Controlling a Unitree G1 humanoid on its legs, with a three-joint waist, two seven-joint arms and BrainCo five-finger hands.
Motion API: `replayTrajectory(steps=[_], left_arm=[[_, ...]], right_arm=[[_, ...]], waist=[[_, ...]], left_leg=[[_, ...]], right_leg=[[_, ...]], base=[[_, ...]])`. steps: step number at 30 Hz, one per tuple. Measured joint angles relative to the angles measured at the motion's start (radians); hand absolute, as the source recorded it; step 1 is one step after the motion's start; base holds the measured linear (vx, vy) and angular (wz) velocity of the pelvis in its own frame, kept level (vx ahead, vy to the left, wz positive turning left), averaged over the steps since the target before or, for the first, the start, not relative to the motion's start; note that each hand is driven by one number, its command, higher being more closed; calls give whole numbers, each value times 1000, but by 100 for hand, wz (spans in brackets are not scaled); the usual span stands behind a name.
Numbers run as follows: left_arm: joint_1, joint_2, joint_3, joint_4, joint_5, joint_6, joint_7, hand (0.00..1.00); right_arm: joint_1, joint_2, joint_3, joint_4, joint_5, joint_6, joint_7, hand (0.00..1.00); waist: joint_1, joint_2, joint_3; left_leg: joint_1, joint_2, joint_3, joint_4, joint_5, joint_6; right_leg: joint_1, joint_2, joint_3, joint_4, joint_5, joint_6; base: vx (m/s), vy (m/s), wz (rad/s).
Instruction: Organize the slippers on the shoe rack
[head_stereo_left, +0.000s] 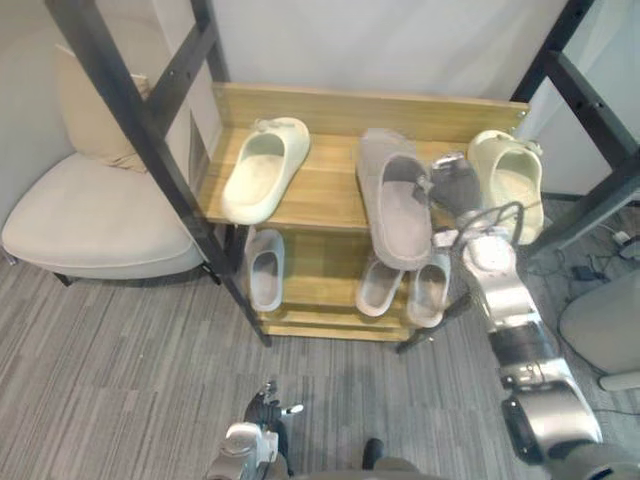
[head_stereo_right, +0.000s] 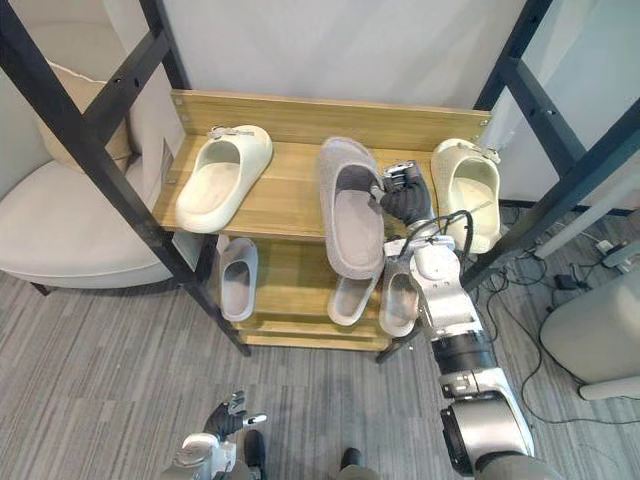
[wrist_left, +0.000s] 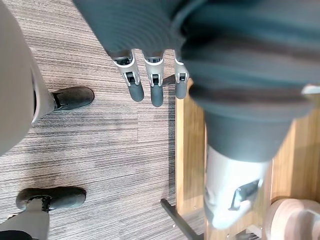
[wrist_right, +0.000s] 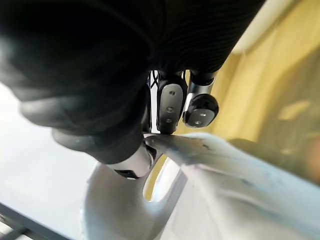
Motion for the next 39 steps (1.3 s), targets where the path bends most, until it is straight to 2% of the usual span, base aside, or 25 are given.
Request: replayTrajectory(steps=[6,9,12,18,20,26,31,34,35,36,37,38,39], left_arm=[[-1,-1,0,7,8,0,0,0],[-1,-1,0,9,26,0,0,0],[1,-2,0,23,27,0,0,0],[8,-2,-2,44,46,-2,0,0],[8,-2,-3,53,46,-2,0,0],[6,0,-12,76,50,-3,0,0],[0,3,-41,93,63,-4,0,0],[-2,2,-47,92,63,-5,1,0],[-10,2,-54,91,63,-5,1,0],[-28,4,-61,91,62,-5,1,0],[-52,10,-76,90,58,-5,3,0],[-57,10,-76,88,56,-6,3,0],[-76,10,-80,75,42,-5,4,0]], right_arm=[[80,30,-37,-150,7,-23,-15,100],[124,33,-46,-245,7,-56,-15,100],[179,45,-64,-309,7,-68,-20,100],[346,119,-41,-439,38,-104,3,100],[428,140,9,-468,39,-108,31,100],[591,190,163,-447,38,-106,97,100],[634,188,268,-360,38,-101,155,100],[639,185,295,-310,37,-94,168,100],[640,186,299,-289,36,-92,174,100],[634,186,301,-271,35,-90,176,100],[617,183,301,-253,34,-87,175,100],[609,183,301,-249,32,-85,175,100],[570,177,302,-225,27,-85,174,100]], waist=[[-6,1,-2],[-8,2,-4],[-12,2,-23],[-16,3,-60],[-19,3,-67],[-23,5,-84],[-21,10,-87],[-18,20,-81],[-16,19,-73],[-11,15,-52],[-10,23,-24],[-10,27,-16],[-10,41,9]], left_leg=[[8,7,8,0,0,0],[3,10,18,1,0,0],[3,10,20,5,0,0],[8,12,20,5,0,1],[14,12,21,1,1,2],[26,8,14,1,3,3],[51,9,12,5,1,0],[47,16,13,8,-3,-6],[23,17,12,50,-16,-3],[-42,23,4,170,-61,4],[-132,43,-5,327,-126,7],[-157,50,-6,371,-143,7],[-250,73,-18,502,-194,8]], right_leg=[[-5,3,12,4,0,0],[-22,4,24,17,0,0],[-22,3,26,19,0,0],[-23,3,26,24,-1,-1],[-24,2,28,35,-4,-4],[-10,1,25,38,-6,-4],[17,1,23,39,-8,-4],[-13,-4,27,95,-32,-4],[-45,-16,28,157,-61,-5],[-94,-36,29,251,-100,-9],[-153,-50,28,355,-144,-11],[-170,-52,29,385,-156,-11],[-243,-59,32,494,-202,-19]], base=[[-36,0,-4],[-24,1,-10],[-3,0,-3],[-19,-1,-1],[-42,2,-2],[-42,1,2],[-7,-1,0],[-35,-9,1],[-51,-25,8],[-127,-63,19],[-114,-60,19],[-192,-62,17],[-180,-44,15]])
